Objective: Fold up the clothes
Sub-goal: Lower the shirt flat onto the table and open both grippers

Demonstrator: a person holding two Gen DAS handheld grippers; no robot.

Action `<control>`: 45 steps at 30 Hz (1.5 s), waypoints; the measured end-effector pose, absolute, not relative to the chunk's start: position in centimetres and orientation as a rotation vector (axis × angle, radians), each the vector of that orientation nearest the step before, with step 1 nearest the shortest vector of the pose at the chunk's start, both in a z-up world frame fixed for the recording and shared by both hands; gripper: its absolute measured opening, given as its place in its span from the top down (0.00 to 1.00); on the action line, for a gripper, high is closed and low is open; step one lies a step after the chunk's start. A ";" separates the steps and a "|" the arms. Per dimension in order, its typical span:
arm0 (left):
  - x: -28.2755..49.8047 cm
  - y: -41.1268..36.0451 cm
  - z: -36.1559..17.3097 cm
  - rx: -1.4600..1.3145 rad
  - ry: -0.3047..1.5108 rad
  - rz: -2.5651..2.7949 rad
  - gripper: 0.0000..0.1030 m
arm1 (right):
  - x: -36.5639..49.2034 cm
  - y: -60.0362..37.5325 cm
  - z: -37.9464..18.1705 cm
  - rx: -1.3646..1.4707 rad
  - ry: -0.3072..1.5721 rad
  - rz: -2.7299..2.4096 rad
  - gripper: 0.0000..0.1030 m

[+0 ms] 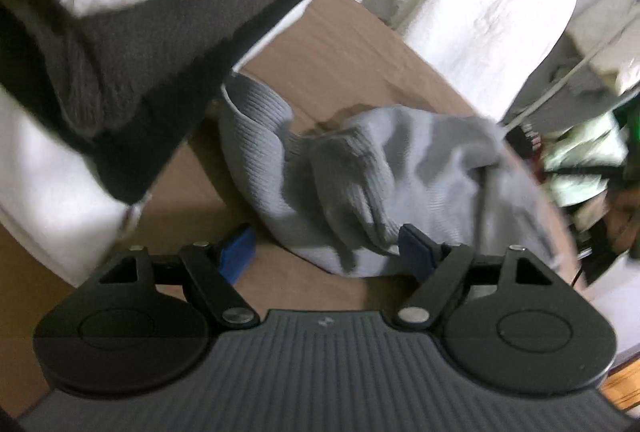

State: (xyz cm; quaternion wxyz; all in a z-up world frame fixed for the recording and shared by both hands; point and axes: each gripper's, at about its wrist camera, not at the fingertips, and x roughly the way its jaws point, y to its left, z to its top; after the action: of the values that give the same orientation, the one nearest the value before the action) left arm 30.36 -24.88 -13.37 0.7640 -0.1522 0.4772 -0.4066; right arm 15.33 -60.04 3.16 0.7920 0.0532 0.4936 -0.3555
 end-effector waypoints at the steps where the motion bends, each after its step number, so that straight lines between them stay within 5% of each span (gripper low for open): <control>1: 30.3 -26.7 -13.6 -0.348 1.045 -0.889 0.24 | 14.1 -59.6 2.9 0.138 1.073 -0.749 0.52; 7: 29.8 -30.1 -14.3 -0.350 1.034 -0.897 0.15 | 6.5 -56.3 1.2 0.258 1.090 -0.733 0.52; 10: 29.5 -31.6 -15.1 -0.337 1.006 -0.898 0.21 | 2.5 -55.4 0.2 0.342 1.062 -0.708 0.52; 12: 28.8 -32.5 -14.5 -0.207 0.964 -0.872 0.80 | -0.2 -54.7 -0.6 0.397 1.042 -0.687 0.52; 13: 28.3 -32.8 -14.0 -0.145 0.928 -0.855 0.91 | -1.6 -54.4 -1.0 0.424 1.032 -0.676 0.52; 18: 25.2 -32.8 -9.1 0.128 0.579 -0.638 0.91 | -7.7 -51.5 -3.3 0.510 0.977 -0.667 0.51; 20: 24.1 -32.9 -7.8 0.210 0.438 -0.499 0.87 | -10.0 -49.9 -4.4 0.517 0.962 -0.670 0.51; 25: 21.6 -31.3 -7.3 0.189 0.630 -0.550 0.76 | -13.5 -45.0 -6.0 0.389 0.968 -0.630 0.51; 27: 20.6 -30.7 -7.2 0.175 0.718 -0.578 0.48 | -14.6 -43.6 -5.3 0.381 0.926 -0.607 0.51; 33: 13.7 -29.1 -7.3 0.318 0.860 -0.680 0.24 | -20.2 -41.4 -2.7 0.457 0.774 -0.587 0.47; 44: 6.9 -19.1 -9.9 0.088 1.193 -0.600 0.20 | -27.3 -38.2 -7.7 0.624 0.735 -0.499 0.38; 45: 6.3 -19.1 -10.4 0.103 1.216 -0.608 0.14 | -27.4 -38.1 -8.2 0.642 0.719 -0.491 0.37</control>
State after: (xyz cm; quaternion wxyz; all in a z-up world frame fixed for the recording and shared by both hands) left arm 6.35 -19.14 -10.36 0.7766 0.0476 0.5618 -0.2811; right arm -27.43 -38.09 -8.22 0.8573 0.3054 0.3423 -0.2338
